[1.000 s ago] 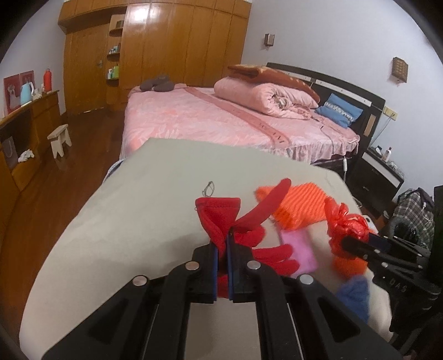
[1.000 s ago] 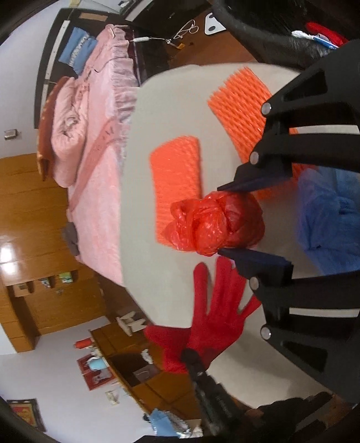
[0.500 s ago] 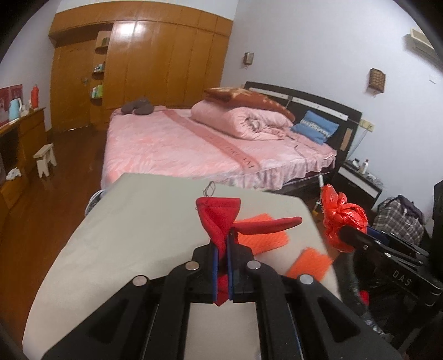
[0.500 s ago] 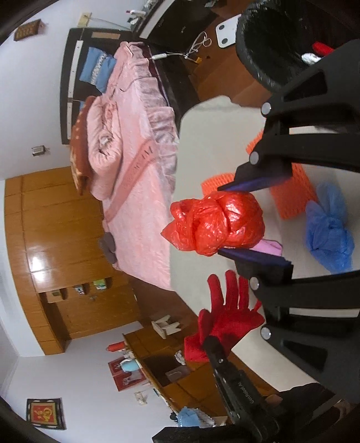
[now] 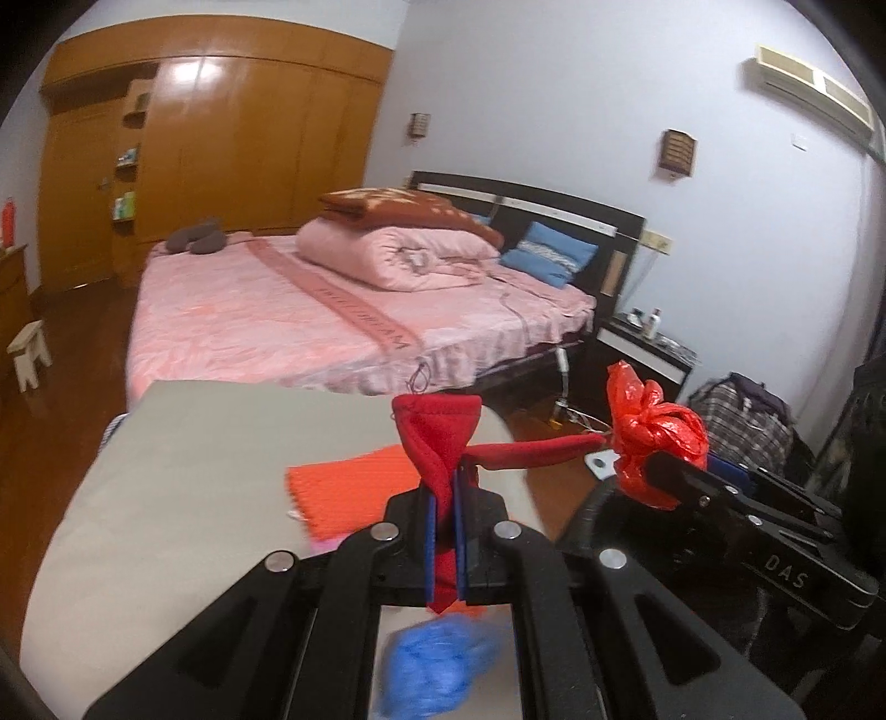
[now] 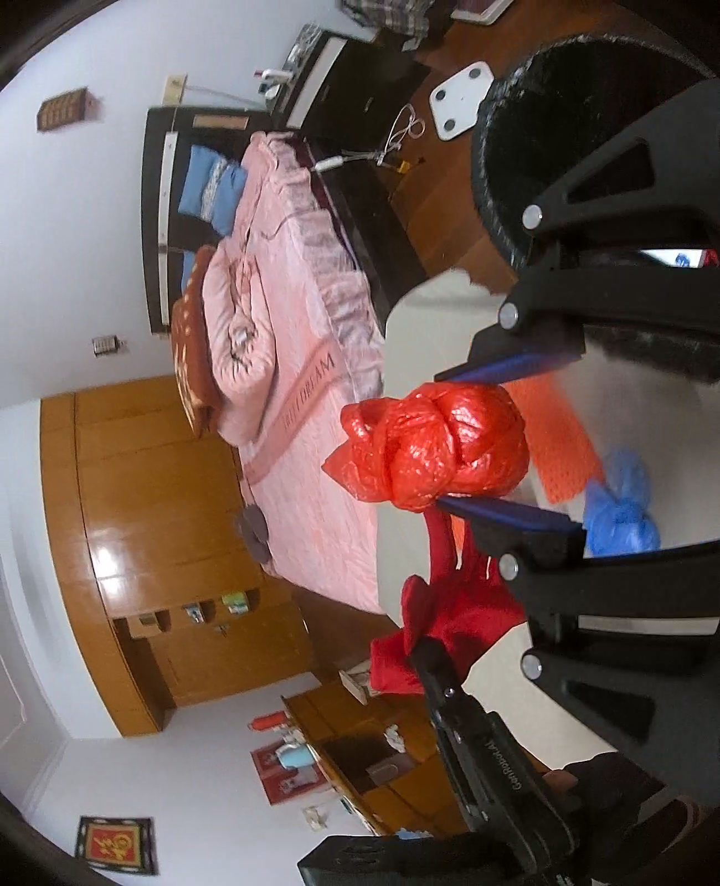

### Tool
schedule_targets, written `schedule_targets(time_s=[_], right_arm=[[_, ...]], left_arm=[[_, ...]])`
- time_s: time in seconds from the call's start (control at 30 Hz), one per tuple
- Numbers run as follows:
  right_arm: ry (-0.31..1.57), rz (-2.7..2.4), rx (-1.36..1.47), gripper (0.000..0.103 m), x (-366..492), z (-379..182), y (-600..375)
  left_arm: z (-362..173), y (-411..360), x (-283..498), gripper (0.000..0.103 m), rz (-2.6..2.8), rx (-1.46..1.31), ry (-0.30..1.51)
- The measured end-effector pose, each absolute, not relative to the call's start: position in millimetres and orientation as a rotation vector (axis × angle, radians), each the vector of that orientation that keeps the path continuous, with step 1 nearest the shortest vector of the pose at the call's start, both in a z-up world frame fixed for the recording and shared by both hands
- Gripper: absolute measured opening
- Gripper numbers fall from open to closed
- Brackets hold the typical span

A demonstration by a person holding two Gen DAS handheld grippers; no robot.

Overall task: Collect trash
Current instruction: 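Carry the glove and red bag over the black bin and open both tools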

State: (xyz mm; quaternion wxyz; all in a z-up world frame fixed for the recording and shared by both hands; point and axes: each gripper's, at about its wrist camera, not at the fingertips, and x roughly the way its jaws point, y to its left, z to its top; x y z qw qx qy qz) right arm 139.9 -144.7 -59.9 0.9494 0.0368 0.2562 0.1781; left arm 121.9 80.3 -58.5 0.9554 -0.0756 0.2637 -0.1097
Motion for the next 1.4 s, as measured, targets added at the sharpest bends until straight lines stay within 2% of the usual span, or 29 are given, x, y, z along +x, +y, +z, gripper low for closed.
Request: schedule_targets(time_s=[0.8, 1.03, 1.4], right_arm=[[0.482, 0.018, 0.09, 0.037, 92.0, -68.2, -301.7], [0.502, -0.036, 0.112, 0.037, 93.1, -83.5, -325.6], [0.577, -0.076, 0.133, 0.038, 106.3, -115.6, -336.7]], left_arm=[[-26.0, -87.6, 120.3, 0.005, -0.582, -0.085, 0.475], [-45.4, -118.3, 130.6, 0.005, -0.636, -0.072, 0.513], [-95.7, -126.4, 151.7, 0.005, -0.61, -0.049, 0.636]])
